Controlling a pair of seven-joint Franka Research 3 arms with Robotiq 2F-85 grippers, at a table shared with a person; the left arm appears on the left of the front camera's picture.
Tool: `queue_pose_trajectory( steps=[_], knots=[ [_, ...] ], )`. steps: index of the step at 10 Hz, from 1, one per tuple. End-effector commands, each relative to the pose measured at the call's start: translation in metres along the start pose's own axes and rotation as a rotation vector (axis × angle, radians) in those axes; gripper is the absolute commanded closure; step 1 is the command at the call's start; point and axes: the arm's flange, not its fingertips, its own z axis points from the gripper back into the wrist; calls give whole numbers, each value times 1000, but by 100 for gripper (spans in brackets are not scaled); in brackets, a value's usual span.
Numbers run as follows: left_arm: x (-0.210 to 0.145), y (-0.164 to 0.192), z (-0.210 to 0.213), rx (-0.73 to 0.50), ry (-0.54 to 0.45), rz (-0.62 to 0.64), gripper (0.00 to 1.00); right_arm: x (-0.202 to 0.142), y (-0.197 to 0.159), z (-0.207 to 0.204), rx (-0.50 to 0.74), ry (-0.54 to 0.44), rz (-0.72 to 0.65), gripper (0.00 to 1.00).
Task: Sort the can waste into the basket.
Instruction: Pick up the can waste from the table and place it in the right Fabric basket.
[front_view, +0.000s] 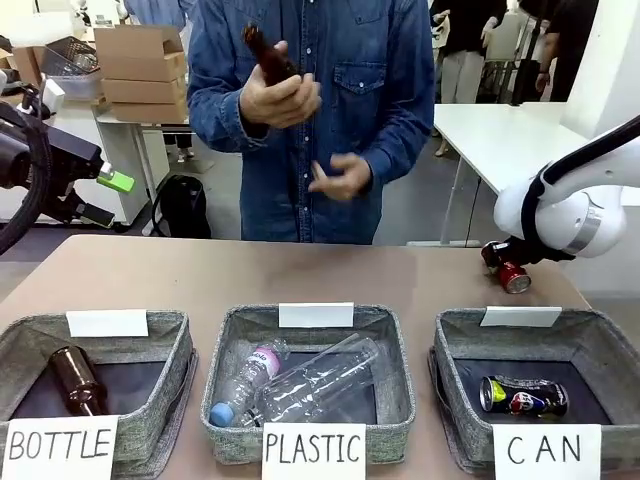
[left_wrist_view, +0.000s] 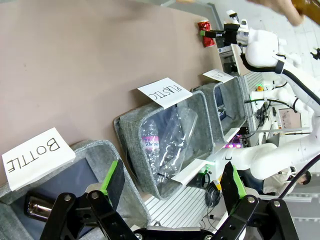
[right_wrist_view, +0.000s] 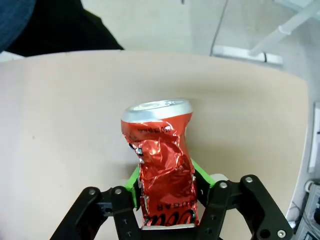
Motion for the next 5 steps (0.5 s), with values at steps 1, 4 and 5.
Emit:
queue_pose_trajectory(
  steps=[1,4,5],
  knots=[
    [0,0,2,7,3,-1,0,0,-6,1,14,-29,23,100],
    [0,0,2,7,3,-1,0,-1,-6,4,1,-33,17,100],
    [0,0,2,7,3,-1,0,-1,-6,4,-4,-32,13,100]
  ],
)
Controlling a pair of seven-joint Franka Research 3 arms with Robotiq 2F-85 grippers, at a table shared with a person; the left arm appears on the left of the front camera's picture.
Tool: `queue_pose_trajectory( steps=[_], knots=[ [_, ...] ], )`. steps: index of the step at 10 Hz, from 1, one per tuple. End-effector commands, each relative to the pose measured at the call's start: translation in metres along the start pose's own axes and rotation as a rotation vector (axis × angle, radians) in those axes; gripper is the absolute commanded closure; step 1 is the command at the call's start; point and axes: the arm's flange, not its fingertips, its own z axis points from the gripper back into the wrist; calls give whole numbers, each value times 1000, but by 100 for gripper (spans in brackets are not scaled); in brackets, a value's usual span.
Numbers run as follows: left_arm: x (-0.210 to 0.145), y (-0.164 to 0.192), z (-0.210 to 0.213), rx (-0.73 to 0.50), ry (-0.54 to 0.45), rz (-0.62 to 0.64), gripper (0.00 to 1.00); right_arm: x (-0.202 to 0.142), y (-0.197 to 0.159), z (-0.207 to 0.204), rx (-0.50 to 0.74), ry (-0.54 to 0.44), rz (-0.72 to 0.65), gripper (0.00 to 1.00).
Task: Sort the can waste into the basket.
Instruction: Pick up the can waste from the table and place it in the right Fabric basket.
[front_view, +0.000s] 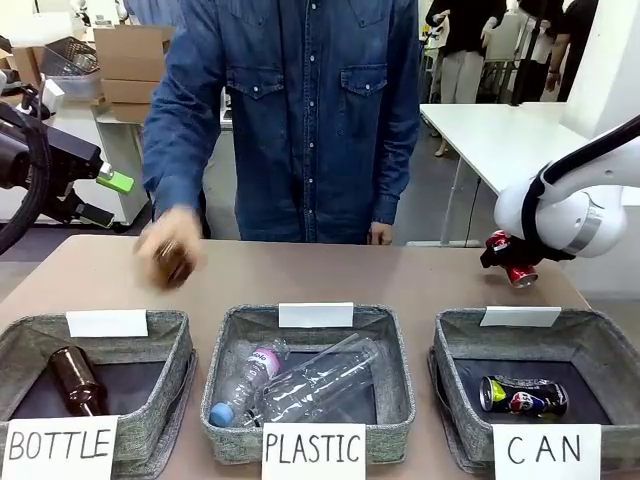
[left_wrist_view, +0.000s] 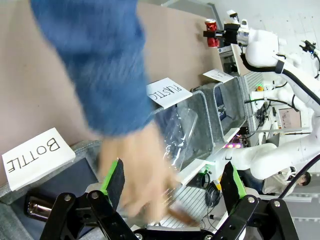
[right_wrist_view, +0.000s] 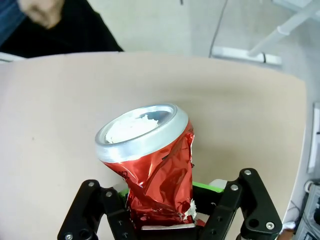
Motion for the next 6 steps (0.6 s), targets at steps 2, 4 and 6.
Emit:
queue_pose_trajectory(
  steps=[2,4,6],
  knots=[
    [0,0,2,7,3,-1,0,-2,-8,12,-8,-39,12,100],
    [0,0,2,7,3,-1,0,-2,-11,45,44,28,26,100],
    [0,0,2,7,3,-1,0,-20,-10,138,214,79,139,100]
  ],
)
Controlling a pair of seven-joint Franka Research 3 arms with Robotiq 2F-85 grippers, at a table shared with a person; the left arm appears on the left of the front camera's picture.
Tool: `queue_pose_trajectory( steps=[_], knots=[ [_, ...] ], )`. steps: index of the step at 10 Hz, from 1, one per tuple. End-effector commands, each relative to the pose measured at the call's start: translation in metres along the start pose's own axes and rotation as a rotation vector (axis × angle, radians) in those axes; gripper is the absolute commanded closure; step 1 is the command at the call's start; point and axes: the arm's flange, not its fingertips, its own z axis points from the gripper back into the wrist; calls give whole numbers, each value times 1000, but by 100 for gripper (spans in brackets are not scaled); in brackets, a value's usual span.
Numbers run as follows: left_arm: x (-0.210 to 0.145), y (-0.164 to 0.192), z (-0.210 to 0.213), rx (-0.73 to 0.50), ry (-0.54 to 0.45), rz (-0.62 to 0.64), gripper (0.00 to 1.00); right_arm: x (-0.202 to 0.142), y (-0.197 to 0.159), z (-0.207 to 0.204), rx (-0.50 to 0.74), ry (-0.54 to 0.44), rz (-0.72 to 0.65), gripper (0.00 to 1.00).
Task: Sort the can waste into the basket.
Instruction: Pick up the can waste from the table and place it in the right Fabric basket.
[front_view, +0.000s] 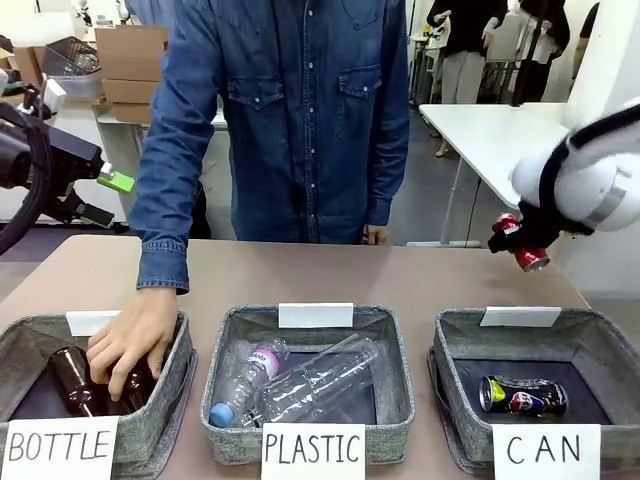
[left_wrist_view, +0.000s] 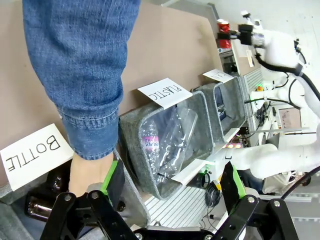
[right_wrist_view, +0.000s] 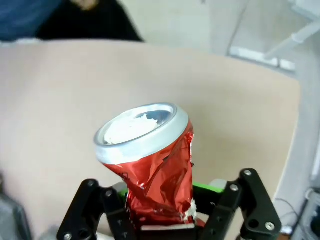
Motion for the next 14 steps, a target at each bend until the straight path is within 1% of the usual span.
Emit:
queue_pose_trajectory(
  steps=[1,2,3,4,6,7,8,10,11,14],
  knots=[
    [-1,0,2,7,3,0,0,-42,1,95,84,69,142,100],
    [-1,0,2,7,3,0,0,-62,14,124,203,111,248,100],
    [-1,0,2,7,3,0,0,-80,26,136,244,147,348,100],
    [-1,0,2,7,3,0,0,-99,42,142,335,189,501,100],
    [-1,0,2,7,3,0,0,-135,75,142,517,205,865,100],
    [-1,0,2,7,3,0,0,-143,80,141,537,208,922,100],
    [-1,0,2,7,3,0,0,-146,79,141,541,181,944,100],
    [-1,0,2,7,3,0,0,-141,77,137,544,185,926,100],
    [-1,0,2,7,3,0,0,-139,77,137,549,169,941,100],
    [-1,0,2,7,3,0,0,-134,77,136,535,159,928,100]
  ],
)
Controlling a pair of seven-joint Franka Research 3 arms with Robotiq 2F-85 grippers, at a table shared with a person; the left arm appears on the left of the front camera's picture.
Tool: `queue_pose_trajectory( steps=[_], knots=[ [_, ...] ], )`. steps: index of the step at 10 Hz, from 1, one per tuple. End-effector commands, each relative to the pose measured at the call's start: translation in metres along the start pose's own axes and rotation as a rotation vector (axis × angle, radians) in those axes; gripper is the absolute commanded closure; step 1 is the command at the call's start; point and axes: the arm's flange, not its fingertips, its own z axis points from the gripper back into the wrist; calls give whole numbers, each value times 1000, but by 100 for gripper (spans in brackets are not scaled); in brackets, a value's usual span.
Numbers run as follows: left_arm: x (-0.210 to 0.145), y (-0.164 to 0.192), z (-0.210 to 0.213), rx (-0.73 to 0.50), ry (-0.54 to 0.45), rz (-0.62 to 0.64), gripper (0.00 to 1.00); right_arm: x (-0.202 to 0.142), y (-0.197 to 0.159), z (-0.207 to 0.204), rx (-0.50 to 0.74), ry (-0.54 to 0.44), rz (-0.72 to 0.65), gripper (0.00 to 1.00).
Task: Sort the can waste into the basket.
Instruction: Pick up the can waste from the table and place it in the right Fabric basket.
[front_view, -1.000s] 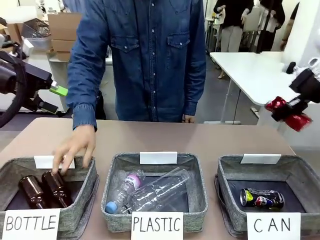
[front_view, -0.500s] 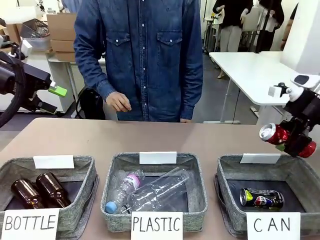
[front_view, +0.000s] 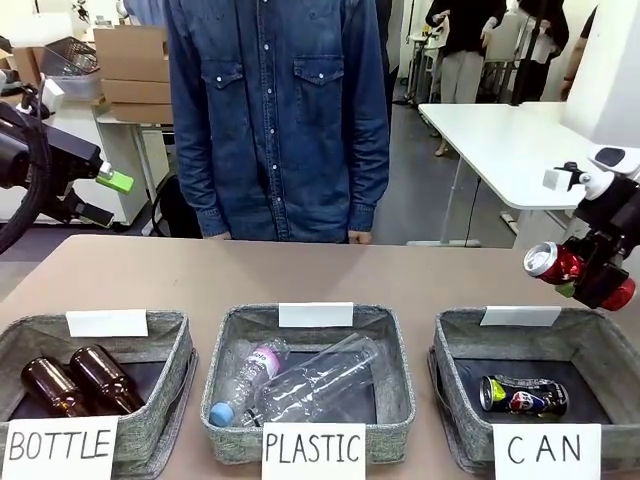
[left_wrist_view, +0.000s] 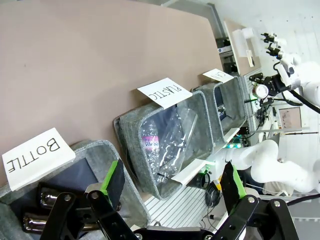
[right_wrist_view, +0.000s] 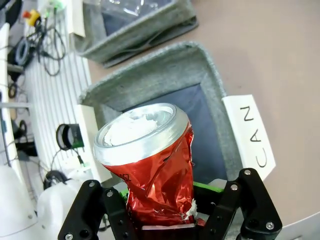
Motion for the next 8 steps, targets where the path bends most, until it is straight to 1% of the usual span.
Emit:
queue_pose_trajectory(
  steps=[1,2,3,4,6,7,8],
  knots=[
    [-1,0,2,7,3,0,0,0,-9,2,-10,-25,25,69],
    [-1,0,2,7,3,0,0,0,-10,1,-20,-24,27,40],
    [-1,0,2,7,3,0,0,1,-11,2,-13,-21,25,9],
    [-1,0,2,7,3,0,0,2,-13,2,-8,-13,17,0],
    [-1,0,2,7,3,0,0,4,-15,2,-6,1,-7,0],
    [-1,0,2,7,3,0,0,4,-16,1,-4,6,-4,7],
    [-1,0,2,7,3,0,0,5,-17,1,2,6,-9,0]
  ],
)
